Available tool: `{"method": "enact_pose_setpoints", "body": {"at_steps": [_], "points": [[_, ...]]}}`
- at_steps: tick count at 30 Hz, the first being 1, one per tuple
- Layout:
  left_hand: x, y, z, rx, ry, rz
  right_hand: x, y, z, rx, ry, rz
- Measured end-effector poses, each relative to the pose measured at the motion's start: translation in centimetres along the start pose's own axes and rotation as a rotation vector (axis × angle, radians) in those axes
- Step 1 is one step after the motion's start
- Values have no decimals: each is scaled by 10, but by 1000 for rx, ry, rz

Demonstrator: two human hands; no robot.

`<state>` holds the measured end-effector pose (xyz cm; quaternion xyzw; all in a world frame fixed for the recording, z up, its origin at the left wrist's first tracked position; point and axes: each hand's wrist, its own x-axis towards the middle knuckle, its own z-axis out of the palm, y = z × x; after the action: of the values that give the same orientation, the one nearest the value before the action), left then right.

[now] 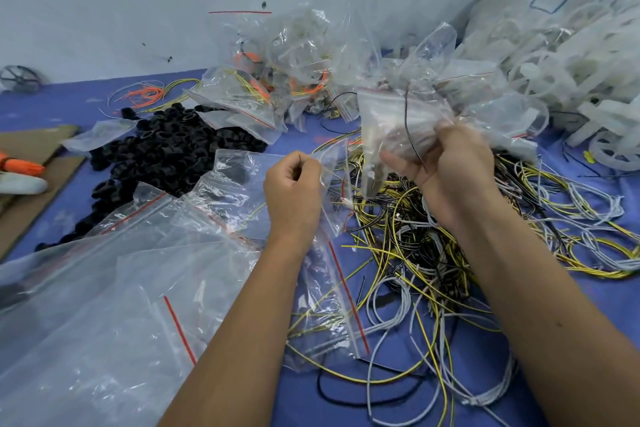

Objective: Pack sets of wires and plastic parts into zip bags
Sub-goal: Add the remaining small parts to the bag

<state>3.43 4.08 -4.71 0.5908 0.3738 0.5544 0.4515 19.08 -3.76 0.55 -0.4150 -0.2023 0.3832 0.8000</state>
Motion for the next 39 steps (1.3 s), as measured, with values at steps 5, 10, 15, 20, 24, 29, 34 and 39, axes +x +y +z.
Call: {"method": "enact_pose_setpoints", "body": {"at_steps": [5, 10, 15, 20, 24, 29, 34, 39], "points": [[0, -1, 0, -14, -1, -15, 6, 4, -4, -9, 32, -109], [0, -2, 1, -24, 9, -10, 8, 8, -14, -497, 35, -221], [-2, -1, 1, 25, -13, 9, 11, 15, -27, -922, 158, -382], [-7, 6, 2, 143, -130, 135, 9, 12, -25, -816, 1, -472], [-12, 12, 3, 162, -266, 214, 3, 11, -14, -486, -206, -325], [-17, 16, 4, 149, -313, 226, -3, 10, -6, -358, -246, -211], [-18, 14, 7, 179, -318, 231, -9, 10, -1, -272, -226, -64], [-15, 10, 8, 79, -189, 222, -4, 8, -3, -229, -94, -42]]}}
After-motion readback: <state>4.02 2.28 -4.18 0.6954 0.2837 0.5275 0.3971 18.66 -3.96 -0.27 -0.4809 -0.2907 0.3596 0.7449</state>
